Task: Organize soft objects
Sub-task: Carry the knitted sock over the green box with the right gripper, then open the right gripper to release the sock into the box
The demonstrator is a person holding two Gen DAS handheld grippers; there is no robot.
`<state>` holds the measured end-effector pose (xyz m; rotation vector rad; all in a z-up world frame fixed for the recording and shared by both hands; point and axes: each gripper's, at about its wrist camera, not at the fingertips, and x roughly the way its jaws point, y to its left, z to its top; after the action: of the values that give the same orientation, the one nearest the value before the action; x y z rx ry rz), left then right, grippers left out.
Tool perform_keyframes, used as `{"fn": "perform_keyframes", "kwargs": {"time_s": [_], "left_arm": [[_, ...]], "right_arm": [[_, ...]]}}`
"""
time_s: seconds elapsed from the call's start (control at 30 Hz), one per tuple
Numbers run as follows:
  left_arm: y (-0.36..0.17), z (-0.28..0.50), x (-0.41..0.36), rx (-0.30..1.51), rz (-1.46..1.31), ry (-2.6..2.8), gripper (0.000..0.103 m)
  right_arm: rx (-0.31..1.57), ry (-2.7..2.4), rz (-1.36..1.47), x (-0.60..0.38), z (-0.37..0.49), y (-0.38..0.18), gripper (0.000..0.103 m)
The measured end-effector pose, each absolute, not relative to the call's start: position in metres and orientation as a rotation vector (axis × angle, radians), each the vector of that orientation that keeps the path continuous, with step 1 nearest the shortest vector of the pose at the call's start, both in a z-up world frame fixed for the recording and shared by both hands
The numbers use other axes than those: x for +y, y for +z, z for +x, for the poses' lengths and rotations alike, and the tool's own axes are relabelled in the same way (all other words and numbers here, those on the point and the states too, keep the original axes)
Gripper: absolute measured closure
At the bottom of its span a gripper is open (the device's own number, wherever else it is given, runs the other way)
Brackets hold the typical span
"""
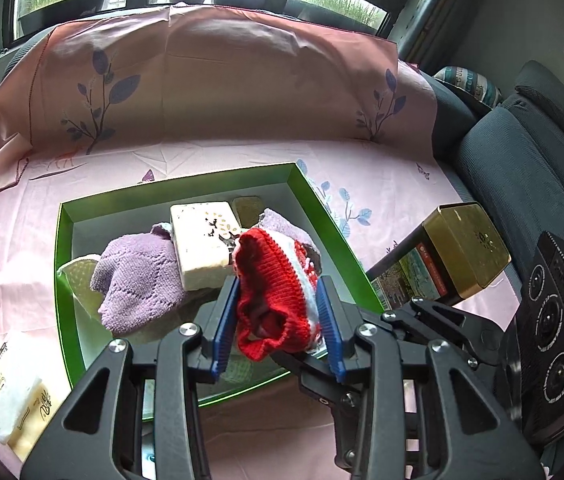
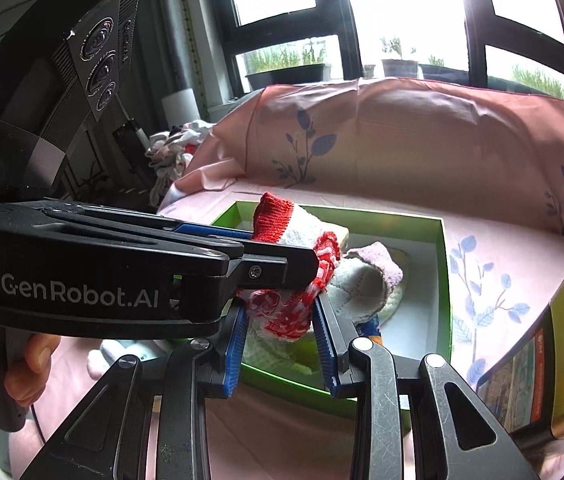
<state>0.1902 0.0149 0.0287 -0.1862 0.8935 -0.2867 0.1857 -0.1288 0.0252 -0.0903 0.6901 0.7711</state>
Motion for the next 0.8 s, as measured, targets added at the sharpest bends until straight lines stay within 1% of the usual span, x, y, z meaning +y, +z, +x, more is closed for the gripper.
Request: {"fn": "perform_keyframes", "kwargs": {"time_s": [0.27,0.6,0.67,0.73,0.77,0.8], "left_arm": [[0.006,0.218,0.019,0.938,-0.198,-0.256,0.065],[-0.008,0.222,0.026,0.966,-0.228,-0.243,0.061],[-0.008,0.221,0.024,0.967,-0.225,-0.232,0.055],[-0.008,0.218,0.024,0.969,-0.216,-0.218,0.043],[-0.008,0.216,0.023,0.971,-0.210,-0.213,0.040],[-0.008,0.215,0.023,0.972,-0.204,-0.207,0.033]], "right_arm": [[0.759,0.721,-0.071,-0.119,0.210,0.005,0.069],[0.806,0.694,-0.087,-0.114,0.214,-0.006,0.069],[0.811,0.686,-0.097,-0.113,0.213,-0.006,0.069],[0.810,0.676,-0.112,-0.113,0.210,-0.005,0.069],[0.810,0.668,-0.119,-0.113,0.209,-0.004,0.068],[0.809,0.658,-0.125,-0.115,0.208,-0.003,0.063]]}}
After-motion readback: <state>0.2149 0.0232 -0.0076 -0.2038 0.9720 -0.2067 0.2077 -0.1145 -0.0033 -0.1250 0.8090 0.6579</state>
